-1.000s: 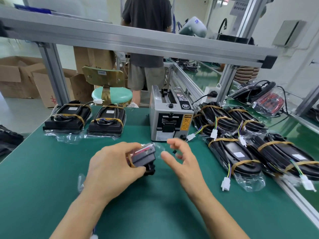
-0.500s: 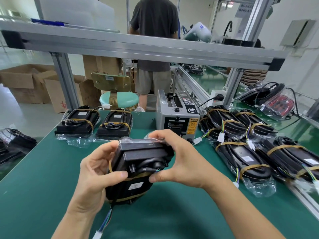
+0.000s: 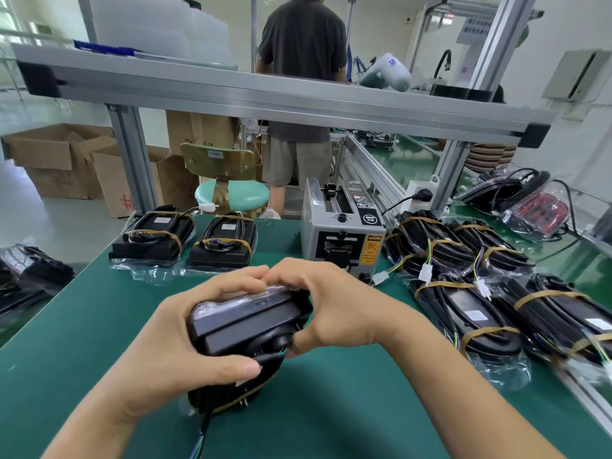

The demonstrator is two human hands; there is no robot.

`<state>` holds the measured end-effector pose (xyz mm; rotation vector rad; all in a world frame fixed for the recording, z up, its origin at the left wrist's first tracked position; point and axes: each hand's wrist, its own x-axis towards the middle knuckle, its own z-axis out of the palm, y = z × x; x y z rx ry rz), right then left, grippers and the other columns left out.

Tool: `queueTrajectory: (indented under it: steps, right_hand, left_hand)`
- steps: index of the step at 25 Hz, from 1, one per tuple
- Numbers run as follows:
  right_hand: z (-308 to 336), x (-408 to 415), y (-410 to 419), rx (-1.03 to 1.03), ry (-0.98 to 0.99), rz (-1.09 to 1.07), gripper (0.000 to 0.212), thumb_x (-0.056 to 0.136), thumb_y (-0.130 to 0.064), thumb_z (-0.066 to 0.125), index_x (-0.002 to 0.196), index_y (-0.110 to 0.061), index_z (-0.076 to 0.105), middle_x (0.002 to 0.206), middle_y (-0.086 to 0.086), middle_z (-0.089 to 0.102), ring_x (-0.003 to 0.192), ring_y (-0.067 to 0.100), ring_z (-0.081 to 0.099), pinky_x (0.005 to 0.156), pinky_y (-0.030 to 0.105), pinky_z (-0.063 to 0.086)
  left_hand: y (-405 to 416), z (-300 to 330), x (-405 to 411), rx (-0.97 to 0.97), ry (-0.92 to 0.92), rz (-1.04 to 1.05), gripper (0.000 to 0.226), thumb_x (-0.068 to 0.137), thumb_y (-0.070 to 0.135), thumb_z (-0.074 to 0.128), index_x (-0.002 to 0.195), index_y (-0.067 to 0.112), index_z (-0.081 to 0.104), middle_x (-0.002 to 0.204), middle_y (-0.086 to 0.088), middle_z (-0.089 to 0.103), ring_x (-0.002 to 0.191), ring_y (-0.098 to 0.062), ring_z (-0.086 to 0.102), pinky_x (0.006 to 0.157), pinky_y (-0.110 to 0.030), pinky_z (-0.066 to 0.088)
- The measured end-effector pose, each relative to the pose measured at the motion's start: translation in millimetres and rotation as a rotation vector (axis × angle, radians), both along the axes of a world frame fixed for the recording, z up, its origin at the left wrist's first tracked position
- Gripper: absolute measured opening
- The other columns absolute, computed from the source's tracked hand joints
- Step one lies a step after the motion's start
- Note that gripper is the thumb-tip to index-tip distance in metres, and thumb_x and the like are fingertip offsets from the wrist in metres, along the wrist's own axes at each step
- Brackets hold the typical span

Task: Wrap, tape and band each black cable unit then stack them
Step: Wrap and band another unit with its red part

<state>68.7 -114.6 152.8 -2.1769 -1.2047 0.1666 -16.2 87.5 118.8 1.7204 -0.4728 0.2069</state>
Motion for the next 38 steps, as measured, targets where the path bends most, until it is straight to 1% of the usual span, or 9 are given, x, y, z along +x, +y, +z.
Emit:
queueTrajectory:
  steps: [4, 6, 8, 11, 21, 26, 31, 35, 38]
  right_hand:
    - [-22.7, 3.6, -17.7, 0.203, 0.499, 0.008, 0.07, 0.069, -0.004, 0.076, 0.128, -0.023, 0.044, 0.124, -0.012, 0.057, 0.119, 0.006, 0.053, 0.101, 0.024, 0.04]
    - [-43.2, 7.4, -24.8, 0.393, 0.608, -0.225, 0.045, 0.078, -0.008, 0.07, 0.119, -0.022, 0.058, 0.119, -0.006, 0.063, 0.107, 0.003, 0.06, 0.089, 0.018, 0.047]
    - [-59.3, 22.7, -28.5, 0.554, 0.576, -0.665, 0.013, 0.089, -0.013, 0.063, 0.097, -0.023, 0.068, 0.097, -0.001, 0.067, 0.077, 0.003, 0.061, 0.067, 0.013, 0.047]
    - [-68.7, 59.6, -31.5, 0.716, 0.498, -1.051, 0.013, 0.09, -0.018, 0.06, 0.082, -0.019, 0.071, 0.072, -0.004, 0.06, 0.065, 0.01, 0.049, 0.062, 0.023, 0.042]
    - [-71.1, 119.0, -10.0, 0.717, 0.454, -1.327, 0.053, 0.084, -0.018, 0.066, 0.034, -0.02, 0.048, 0.033, -0.012, 0.037, 0.046, 0.018, 0.033, 0.052, 0.026, 0.032]
    - [-70.2, 128.0, -5.5, 0.801, 0.56, -1.36, 0.025, 0.074, -0.018, 0.077, 0.056, -0.019, 0.059, 0.052, 0.0, 0.05, 0.054, 0.021, 0.044, 0.061, 0.031, 0.043]
    - [-56.9, 115.1, -3.9, 0.913, 0.743, -1.297, 0.02, 0.083, -0.014, 0.069, 0.069, -0.014, 0.054, 0.059, 0.0, 0.042, 0.047, 0.015, 0.033, 0.043, 0.024, 0.028]
    - [-29.5, 41.8, -15.4, 0.943, 0.684, -0.774, 0.015, 0.086, -0.027, 0.065, 0.072, -0.02, 0.066, 0.065, -0.007, 0.057, 0.059, 0.007, 0.049, 0.057, 0.019, 0.039]
    - [-18.8, -15.9, -10.5, 0.791, 0.65, -0.366, 0.014, 0.071, -0.036, 0.072, 0.074, -0.023, 0.073, 0.117, -0.016, 0.063, 0.107, -0.008, 0.056, 0.086, 0.008, 0.043]
  left_hand:
    - [-2.8, -14.0, -9.8, -0.169, 0.082, 0.164, 0.08, 0.032, 0.028, 0.093, 0.108, 0.031, 0.07, 0.098, -0.007, 0.074, 0.082, -0.017, 0.072, 0.071, -0.021, 0.056]
    - [-2.8, -21.0, -10.3, -0.218, 0.039, 0.279, 0.074, 0.034, 0.028, 0.091, 0.105, 0.031, 0.072, 0.094, -0.005, 0.075, 0.078, -0.014, 0.072, 0.069, -0.021, 0.056]
    - [-5.4, -21.1, -9.4, -0.221, -0.027, 0.372, 0.074, 0.035, 0.039, 0.092, 0.106, 0.031, 0.072, 0.094, 0.0, 0.075, 0.08, -0.011, 0.071, 0.073, -0.023, 0.056]
    - [-11.1, -16.4, 0.8, -0.187, -0.157, 0.433, 0.074, 0.038, 0.023, 0.093, 0.107, 0.034, 0.071, 0.097, 0.006, 0.074, 0.083, -0.006, 0.07, 0.078, -0.021, 0.054]
    - [-31.5, -33.0, 14.2, -0.069, -0.205, 0.332, 0.062, 0.05, 0.018, 0.085, 0.11, 0.026, 0.07, 0.101, 0.012, 0.073, 0.087, -0.001, 0.068, 0.082, -0.007, 0.046]
    - [-34.7, -36.0, 18.3, -0.013, -0.211, 0.305, 0.063, 0.055, 0.023, 0.086, 0.115, 0.029, 0.067, 0.108, 0.01, 0.071, 0.095, -0.007, 0.068, 0.085, -0.01, 0.046]
    - [-38.2, -33.8, 17.8, -0.03, -0.179, 0.283, 0.061, 0.057, 0.034, 0.083, 0.116, 0.034, 0.065, 0.113, 0.008, 0.069, 0.101, -0.01, 0.066, 0.088, -0.014, 0.047]
    - [-40.1, -34.7, 20.4, -0.102, -0.125, 0.342, 0.062, 0.054, 0.036, 0.083, 0.113, 0.039, 0.065, 0.111, 0.012, 0.069, 0.102, -0.008, 0.066, 0.089, -0.014, 0.047]
    - [-45.9, -36.9, 24.1, -0.102, -0.124, 0.356, 0.063, 0.054, 0.035, 0.083, 0.115, 0.037, 0.065, 0.11, 0.011, 0.07, 0.101, -0.009, 0.067, 0.09, -0.019, 0.048]
